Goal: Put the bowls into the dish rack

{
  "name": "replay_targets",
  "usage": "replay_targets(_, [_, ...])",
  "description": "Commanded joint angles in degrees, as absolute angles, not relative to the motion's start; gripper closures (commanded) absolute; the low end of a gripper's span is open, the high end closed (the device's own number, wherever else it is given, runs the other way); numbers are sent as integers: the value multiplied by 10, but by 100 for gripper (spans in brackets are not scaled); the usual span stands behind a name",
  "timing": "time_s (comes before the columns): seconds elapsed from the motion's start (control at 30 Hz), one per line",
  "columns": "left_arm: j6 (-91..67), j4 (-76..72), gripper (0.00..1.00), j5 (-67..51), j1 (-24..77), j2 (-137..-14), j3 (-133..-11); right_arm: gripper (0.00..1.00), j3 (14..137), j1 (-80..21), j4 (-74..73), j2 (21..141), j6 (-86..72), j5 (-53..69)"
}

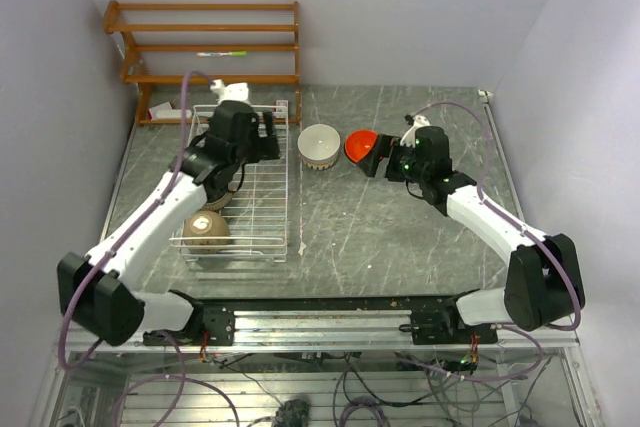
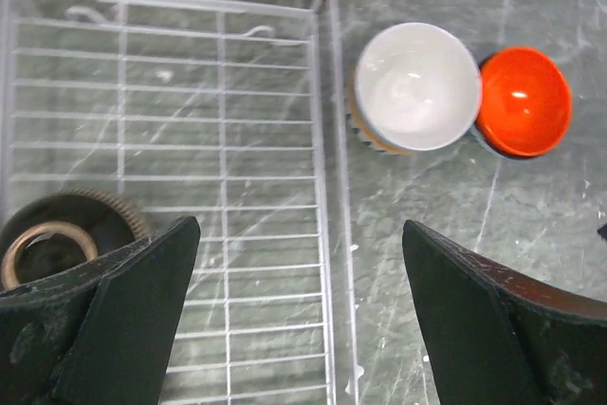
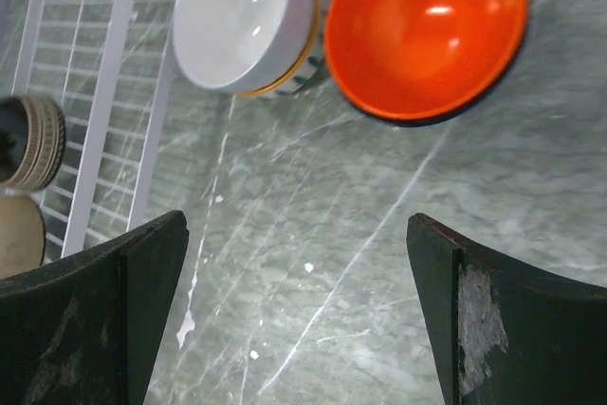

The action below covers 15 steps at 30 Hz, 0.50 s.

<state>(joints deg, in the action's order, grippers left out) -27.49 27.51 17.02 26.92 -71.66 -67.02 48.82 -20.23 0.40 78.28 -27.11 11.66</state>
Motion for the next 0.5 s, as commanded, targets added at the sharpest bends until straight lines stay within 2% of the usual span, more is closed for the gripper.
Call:
replay_targets(0.0, [-181, 212, 1, 104, 310, -797, -725, 0, 512, -158, -30, 769, -293, 84])
replay_targets(0.13, [-101, 179, 1, 13, 331, -903, -786, 1, 500, -105, -18, 776, -310, 152])
replay_targets(0.2, [-72, 193, 0, 16, 350, -956, -832, 1, 494, -86, -15, 777, -311, 173])
replay_targets(0.47, [-10, 211, 8, 56, 405, -1107, -974, 1, 460, -22, 11, 779, -321, 233])
